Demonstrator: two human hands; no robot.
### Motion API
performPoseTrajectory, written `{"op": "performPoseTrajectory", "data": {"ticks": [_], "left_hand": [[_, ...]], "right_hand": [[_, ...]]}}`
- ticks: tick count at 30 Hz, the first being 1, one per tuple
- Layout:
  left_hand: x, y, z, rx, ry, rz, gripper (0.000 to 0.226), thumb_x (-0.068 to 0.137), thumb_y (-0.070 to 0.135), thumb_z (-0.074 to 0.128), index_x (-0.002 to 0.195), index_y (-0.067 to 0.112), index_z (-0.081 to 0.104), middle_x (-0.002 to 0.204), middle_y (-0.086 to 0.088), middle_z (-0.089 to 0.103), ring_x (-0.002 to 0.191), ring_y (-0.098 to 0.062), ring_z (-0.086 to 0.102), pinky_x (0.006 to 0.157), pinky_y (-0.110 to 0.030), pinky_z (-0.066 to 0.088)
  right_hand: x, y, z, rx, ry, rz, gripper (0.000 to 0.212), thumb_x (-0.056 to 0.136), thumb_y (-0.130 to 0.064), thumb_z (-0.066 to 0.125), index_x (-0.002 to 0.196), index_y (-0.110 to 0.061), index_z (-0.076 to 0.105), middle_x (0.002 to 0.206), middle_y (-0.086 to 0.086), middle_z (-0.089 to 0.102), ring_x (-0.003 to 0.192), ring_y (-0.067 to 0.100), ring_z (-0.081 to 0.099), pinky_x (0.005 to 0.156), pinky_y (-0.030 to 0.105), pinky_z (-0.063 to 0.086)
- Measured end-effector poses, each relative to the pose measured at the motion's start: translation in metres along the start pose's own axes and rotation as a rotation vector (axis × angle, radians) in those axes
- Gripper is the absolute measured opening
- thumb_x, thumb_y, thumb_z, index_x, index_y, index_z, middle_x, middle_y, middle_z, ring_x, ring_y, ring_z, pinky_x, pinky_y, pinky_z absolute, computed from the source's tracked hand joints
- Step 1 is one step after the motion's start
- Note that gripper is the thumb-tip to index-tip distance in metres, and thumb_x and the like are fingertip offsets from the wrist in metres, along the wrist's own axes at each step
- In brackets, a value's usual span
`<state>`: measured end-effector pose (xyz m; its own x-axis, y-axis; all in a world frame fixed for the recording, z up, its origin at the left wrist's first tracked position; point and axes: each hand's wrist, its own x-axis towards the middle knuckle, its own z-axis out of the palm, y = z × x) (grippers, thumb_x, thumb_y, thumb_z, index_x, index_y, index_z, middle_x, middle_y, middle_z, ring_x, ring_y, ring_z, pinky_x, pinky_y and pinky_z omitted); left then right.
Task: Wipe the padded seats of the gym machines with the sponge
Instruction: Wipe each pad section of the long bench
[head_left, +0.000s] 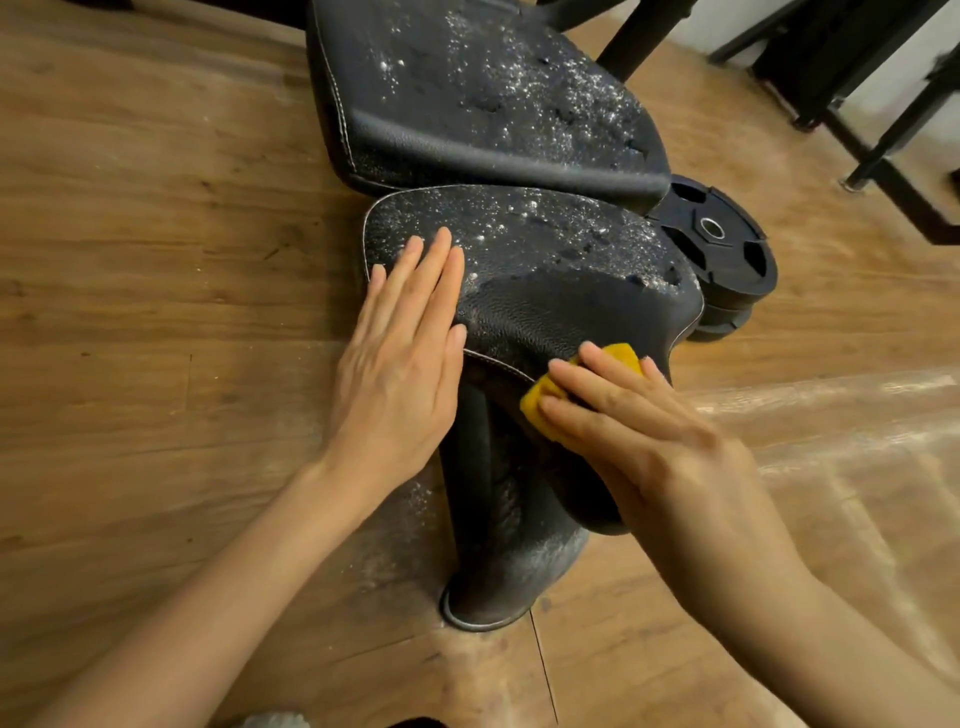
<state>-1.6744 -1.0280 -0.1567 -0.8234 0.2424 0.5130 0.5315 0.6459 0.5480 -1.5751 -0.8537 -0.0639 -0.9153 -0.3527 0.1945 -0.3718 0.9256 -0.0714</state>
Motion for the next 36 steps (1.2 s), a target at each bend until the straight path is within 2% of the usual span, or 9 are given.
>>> {"op": "performPoseTrajectory", "data": {"ticks": [6, 9, 12, 14, 19, 24, 28, 32, 36], "left_hand": [[-0.003, -0.006, -0.003, -0.052, 0.039, -0.023, 0.052, 0.103, 0.016, 0.03, 0.152, 0.002, 0.023, 0.162, -0.009, 0.017, 0.151, -0.023, 0.005, 0.123, -0.036, 0.0], [-0.006, -0.012, -0.003, -0.07, 0.034, -0.032, 0.053, 0.103, 0.015, 0.03, 0.154, 0.004, 0.02, 0.163, -0.008, 0.014, 0.152, -0.021, 0.005, 0.123, -0.036, 0.001], [-0.006, -0.014, -0.002, -0.093, 0.036, -0.029, 0.052, 0.104, 0.015, 0.03, 0.154, 0.005, 0.018, 0.163, -0.007, 0.014, 0.152, -0.019, 0.005, 0.123, -0.034, 0.0], [-0.006, -0.014, -0.001, -0.112, 0.035, -0.028, 0.052, 0.104, 0.015, 0.03, 0.154, 0.005, 0.018, 0.163, -0.007, 0.013, 0.152, -0.019, 0.005, 0.123, -0.034, 0.0], [-0.005, -0.016, -0.001, -0.105, 0.037, -0.007, 0.052, 0.104, 0.016, 0.029, 0.154, 0.004, 0.02, 0.163, -0.008, 0.015, 0.151, -0.021, 0.006, 0.123, -0.036, 0.002], [-0.007, -0.018, 0.002, -0.115, 0.05, 0.002, 0.051, 0.105, 0.015, 0.029, 0.154, 0.004, 0.019, 0.163, -0.008, 0.015, 0.151, -0.022, 0.007, 0.124, -0.037, 0.002], [-0.006, -0.016, 0.005, -0.139, 0.077, -0.013, 0.051, 0.104, 0.014, 0.031, 0.153, 0.003, 0.021, 0.162, -0.009, 0.018, 0.151, -0.023, 0.008, 0.124, -0.039, 0.003], [-0.006, -0.018, 0.003, -0.131, 0.068, 0.011, 0.051, 0.104, 0.015, 0.03, 0.153, 0.003, 0.022, 0.162, -0.009, 0.018, 0.151, -0.023, 0.008, 0.123, -0.037, 0.003], [-0.006, -0.021, 0.002, -0.169, 0.062, 0.022, 0.05, 0.105, 0.014, 0.032, 0.153, 0.004, 0.023, 0.162, -0.008, 0.019, 0.151, -0.023, 0.006, 0.123, -0.034, 0.001]], "right_hand": [[0.064, -0.014, 0.026, -0.084, -0.01, 0.013, 0.027, 0.093, -0.017, 0.059, 0.118, -0.015, 0.067, 0.135, 0.006, 0.059, 0.133, 0.03, 0.047, 0.109, 0.053, 0.038], [0.01, -0.004, 0.007, -0.156, -0.076, -0.075, 0.034, 0.096, -0.016, 0.046, 0.125, -0.016, 0.065, 0.142, 0.003, 0.053, 0.14, 0.025, 0.039, 0.114, 0.051, 0.031], [-0.04, 0.0, -0.012, -0.009, -0.077, -0.058, 0.036, 0.096, -0.011, 0.05, 0.13, -0.018, 0.061, 0.145, -0.002, 0.049, 0.141, 0.021, 0.036, 0.111, 0.052, 0.034], [-0.037, -0.002, -0.009, 0.007, -0.06, -0.055, 0.034, 0.097, -0.011, 0.049, 0.128, -0.016, 0.062, 0.144, 0.0, 0.05, 0.141, 0.023, 0.036, 0.111, 0.054, 0.035], [0.024, -0.01, 0.019, -0.226, -0.072, -0.081, 0.035, 0.09, -0.009, 0.054, 0.124, -0.009, 0.064, 0.142, 0.011, 0.052, 0.14, 0.032, 0.037, 0.116, 0.054, 0.026], [-0.049, -0.01, -0.01, -0.059, -0.094, -0.087, 0.038, 0.093, -0.007, 0.053, 0.131, -0.012, 0.059, 0.145, 0.002, 0.048, 0.142, 0.025, 0.034, 0.113, 0.054, 0.031], [-0.033, -0.015, -0.003, -0.188, -0.108, -0.115, 0.033, 0.098, -0.011, 0.043, 0.123, -0.004, 0.064, 0.139, 0.01, 0.054, 0.139, 0.029, 0.038, 0.114, 0.05, 0.03], [0.013, -0.024, 0.022, -0.36, -0.109, -0.15, 0.033, 0.094, -0.012, 0.042, 0.098, 0.004, 0.071, 0.126, 0.019, 0.062, 0.129, 0.038, 0.049, 0.11, 0.046, 0.03], [-0.027, -0.028, 0.003, -0.331, -0.123, -0.164, 0.038, 0.097, -0.014, 0.037, 0.11, 0.004, 0.068, 0.124, 0.015, 0.062, 0.128, 0.035, 0.05, 0.108, 0.044, 0.035]]}}
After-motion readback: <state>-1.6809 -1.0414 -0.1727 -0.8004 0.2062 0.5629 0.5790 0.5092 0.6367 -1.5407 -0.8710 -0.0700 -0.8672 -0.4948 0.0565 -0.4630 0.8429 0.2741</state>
